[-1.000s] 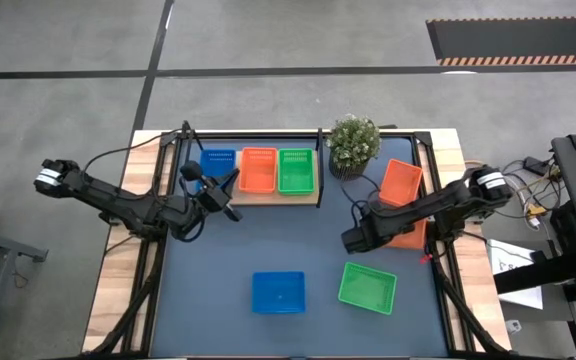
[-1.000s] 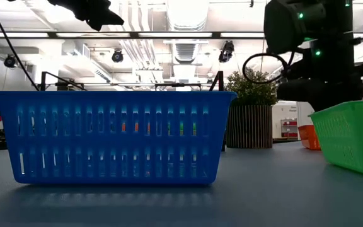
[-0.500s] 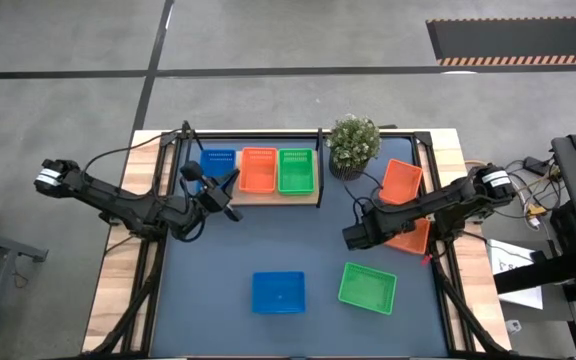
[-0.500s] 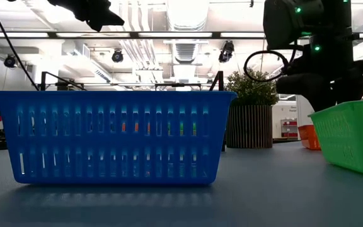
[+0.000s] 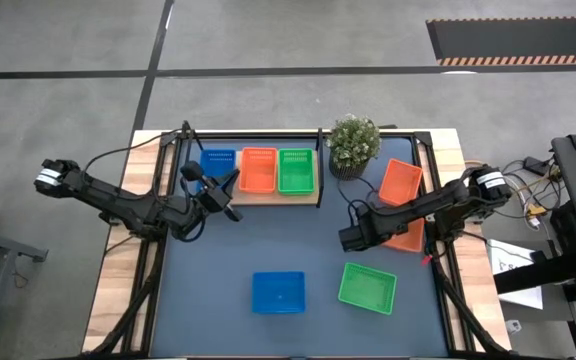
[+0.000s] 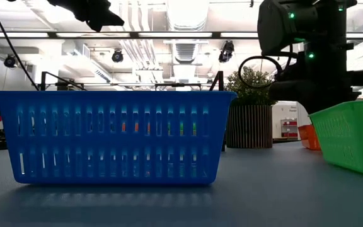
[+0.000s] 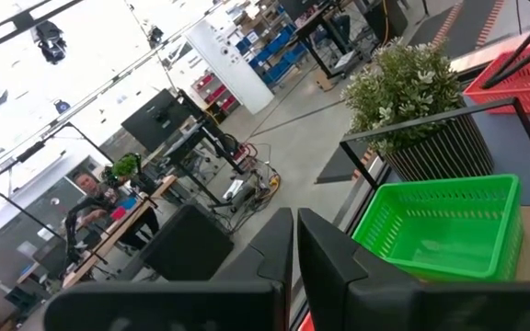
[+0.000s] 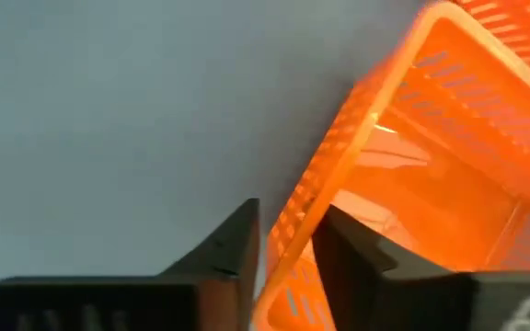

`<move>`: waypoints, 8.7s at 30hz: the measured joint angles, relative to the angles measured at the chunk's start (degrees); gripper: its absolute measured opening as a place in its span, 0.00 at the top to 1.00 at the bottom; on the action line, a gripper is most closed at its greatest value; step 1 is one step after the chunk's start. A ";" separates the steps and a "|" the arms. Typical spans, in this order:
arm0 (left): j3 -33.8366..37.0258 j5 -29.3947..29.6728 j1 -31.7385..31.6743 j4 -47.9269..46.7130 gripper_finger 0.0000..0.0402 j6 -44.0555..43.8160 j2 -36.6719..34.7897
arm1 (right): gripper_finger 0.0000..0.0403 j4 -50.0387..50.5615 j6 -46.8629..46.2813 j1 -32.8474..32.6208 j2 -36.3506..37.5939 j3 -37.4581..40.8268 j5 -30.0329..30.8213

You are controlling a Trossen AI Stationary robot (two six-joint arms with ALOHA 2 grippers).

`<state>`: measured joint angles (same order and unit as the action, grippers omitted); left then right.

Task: Stack baskets on shelf by color
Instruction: Stack the bottom orange bin on top of the orange bin on the shelf, then stack the blue bin on top of the blue bin on the shelf

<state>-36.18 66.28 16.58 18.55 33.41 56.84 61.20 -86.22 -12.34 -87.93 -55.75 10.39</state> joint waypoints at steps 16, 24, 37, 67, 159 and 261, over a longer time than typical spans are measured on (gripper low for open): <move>0.00 -0.04 0.02 -0.06 0.99 0.02 0.13 | 0.98 0.79 32.14 -1.90 0.80 -13.28 -11.00; 0.00 -0.04 0.02 -0.05 0.99 0.00 0.13 | 0.98 -2.74 53.99 -8.44 0.80 -23.63 -10.36; 0.07 -0.19 0.31 -0.06 0.99 -1.40 -0.71 | 0.98 -24.65 72.17 -14.77 0.66 -26.64 12.18; 10.38 -0.63 4.07 0.11 0.99 -1.46 -20.35 | 0.98 -24.75 97.36 14.88 -22.89 -51.40 7.88; 5.15 -39.43 6.79 17.37 0.99 -30.09 14.40 | 0.98 -88.89 103.44 -7.41 16.18 19.82 11.68; -24.65 -31.92 2.79 -58.76 1.00 -22.92 8.34 | 0.98 -76.45 100.31 -7.41 20.01 19.63 11.63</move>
<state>-60.84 34.36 19.37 -40.21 10.48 65.18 -15.25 14.09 -19.75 -67.92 -36.12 22.02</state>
